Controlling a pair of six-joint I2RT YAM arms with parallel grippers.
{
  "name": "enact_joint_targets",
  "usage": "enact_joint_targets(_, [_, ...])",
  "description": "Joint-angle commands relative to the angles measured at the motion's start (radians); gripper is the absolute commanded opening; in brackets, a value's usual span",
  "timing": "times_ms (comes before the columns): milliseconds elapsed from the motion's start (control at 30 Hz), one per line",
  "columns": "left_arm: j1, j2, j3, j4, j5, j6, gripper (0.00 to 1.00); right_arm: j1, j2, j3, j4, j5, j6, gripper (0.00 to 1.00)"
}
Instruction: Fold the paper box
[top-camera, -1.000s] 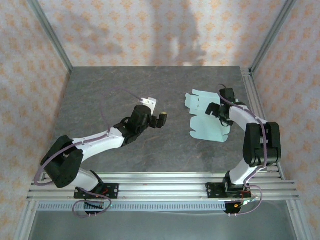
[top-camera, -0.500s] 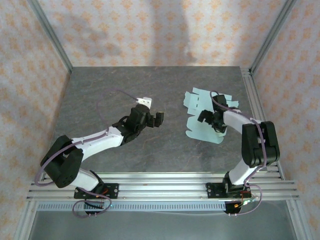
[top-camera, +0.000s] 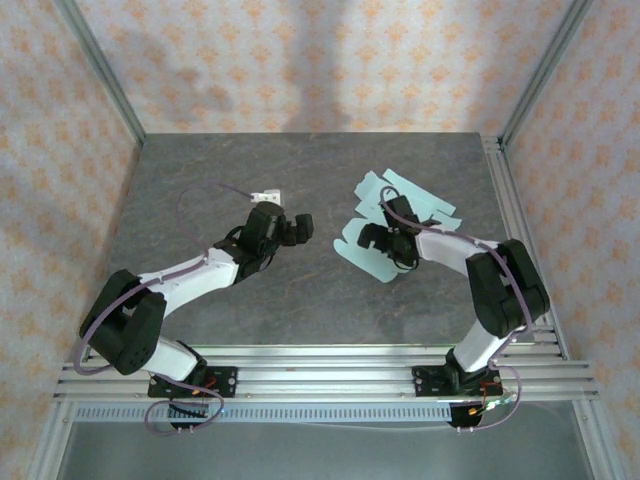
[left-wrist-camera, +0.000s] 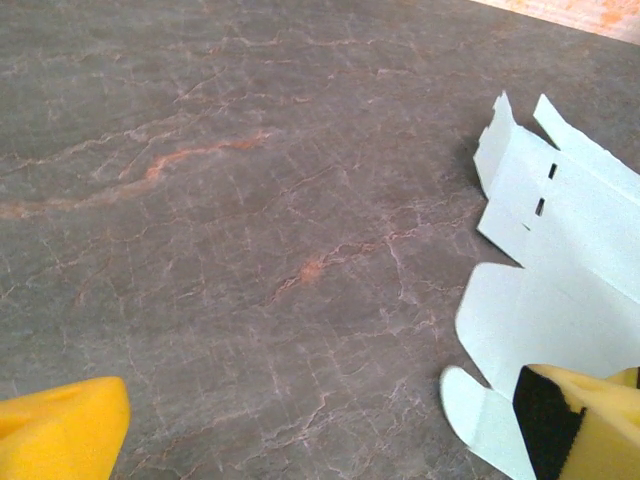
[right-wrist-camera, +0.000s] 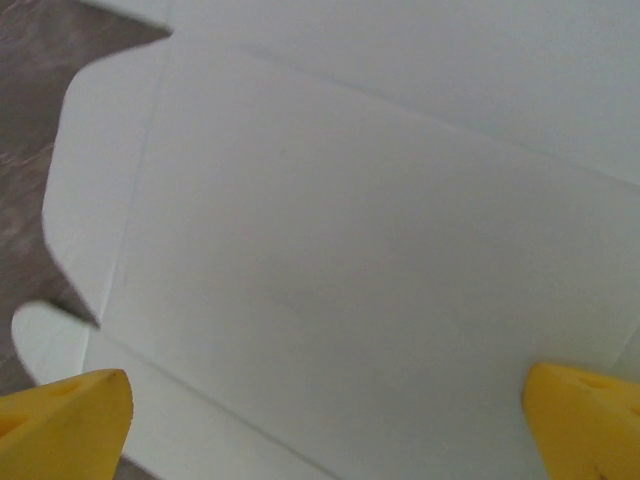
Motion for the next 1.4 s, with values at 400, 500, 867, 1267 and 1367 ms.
enact_joint_targets(400, [0.006, 0.057, 0.063, -0.042, 0.095, -0.085, 1.0, -0.119, 0.038, 0.183, -0.061, 0.012, -0.115, 1.0])
enact_joint_targets(500, [0.006, 0.031, 0.048, -0.056, 0.071, -0.078, 1.0, -0.145, 0.138, 0.299, -0.137, 0.007, -0.156, 1.0])
enact_joint_targets(867, [0.017, -0.08, -0.018, -0.105, 0.01, -0.025, 1.0, -0.123, 0.226, 0.299, -0.085, -0.037, -0.088, 0.99])
enact_joint_targets(1267, [0.046, -0.029, -0.006, -0.061, 0.117, -0.138, 1.0, 0.03, 0.147, 0.111, 0.09, -0.067, 0.102, 0.98])
enact_joint_targets(1367, [0.041, -0.003, 0.007, -0.051, 0.144, -0.188, 1.0, 0.057, 0.097, 0.079, 0.164, -0.07, 0.162, 0.97])
